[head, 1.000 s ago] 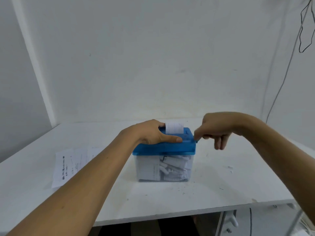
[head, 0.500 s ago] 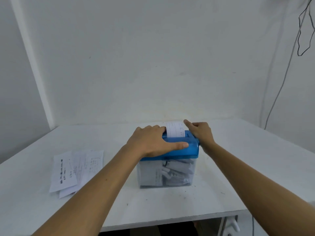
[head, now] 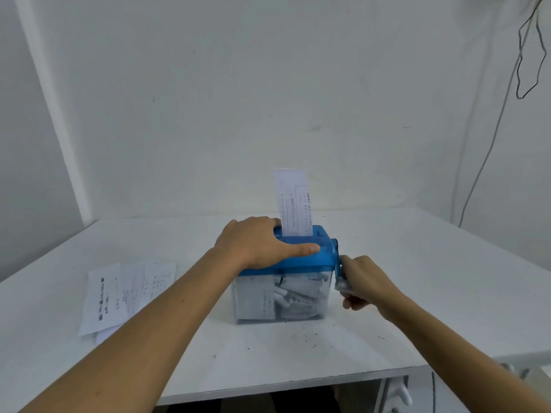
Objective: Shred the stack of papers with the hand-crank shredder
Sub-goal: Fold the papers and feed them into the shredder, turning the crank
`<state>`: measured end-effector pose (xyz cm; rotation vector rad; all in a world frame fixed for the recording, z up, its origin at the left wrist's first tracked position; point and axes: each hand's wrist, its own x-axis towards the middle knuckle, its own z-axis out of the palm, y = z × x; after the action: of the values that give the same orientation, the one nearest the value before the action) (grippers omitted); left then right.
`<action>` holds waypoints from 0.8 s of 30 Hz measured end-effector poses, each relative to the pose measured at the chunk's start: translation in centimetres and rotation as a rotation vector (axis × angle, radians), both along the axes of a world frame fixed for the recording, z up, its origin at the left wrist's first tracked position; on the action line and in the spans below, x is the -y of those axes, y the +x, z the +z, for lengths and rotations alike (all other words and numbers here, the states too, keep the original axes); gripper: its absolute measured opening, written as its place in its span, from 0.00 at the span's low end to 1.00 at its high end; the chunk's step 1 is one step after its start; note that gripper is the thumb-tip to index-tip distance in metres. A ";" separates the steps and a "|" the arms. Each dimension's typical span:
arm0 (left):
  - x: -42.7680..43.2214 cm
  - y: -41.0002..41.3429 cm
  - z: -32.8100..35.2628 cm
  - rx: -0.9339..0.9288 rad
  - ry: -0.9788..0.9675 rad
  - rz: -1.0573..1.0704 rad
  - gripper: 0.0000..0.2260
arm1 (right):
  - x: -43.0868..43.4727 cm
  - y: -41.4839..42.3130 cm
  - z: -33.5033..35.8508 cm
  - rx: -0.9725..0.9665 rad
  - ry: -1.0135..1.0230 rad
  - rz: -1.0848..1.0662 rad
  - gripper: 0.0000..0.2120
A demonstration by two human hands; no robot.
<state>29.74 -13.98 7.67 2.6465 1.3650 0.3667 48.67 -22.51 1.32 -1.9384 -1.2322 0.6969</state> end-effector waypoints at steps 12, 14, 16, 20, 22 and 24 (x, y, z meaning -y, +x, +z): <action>0.1 0.1 0.1 0.007 0.001 0.000 0.41 | -0.8 0.3 7.7 0.316 0.441 -0.104 0.28; 0.0 0.1 0.1 0.011 -0.003 0.004 0.41 | -3.3 0.8 7.5 0.284 0.536 -0.155 0.26; -0.1 0.1 0.0 0.012 -0.005 0.005 0.42 | -5.7 1.4 7.4 0.197 0.572 -0.172 0.20; -0.5 0.2 -0.1 0.005 0.007 -0.013 0.41 | -9.2 1.7 5.5 0.034 0.540 -0.144 0.17; -0.5 0.2 -0.2 -0.003 0.013 -0.020 0.41 | -9.9 1.9 3.6 -0.045 0.481 -0.169 0.20; -0.5 0.2 -0.2 -0.008 0.023 -0.026 0.40 | -9.8 2.0 1.6 -0.105 0.397 -0.172 0.22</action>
<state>29.99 -13.49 7.45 2.6837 1.3357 0.3711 50.63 -12.76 2.92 -1.6326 -1.0337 0.4218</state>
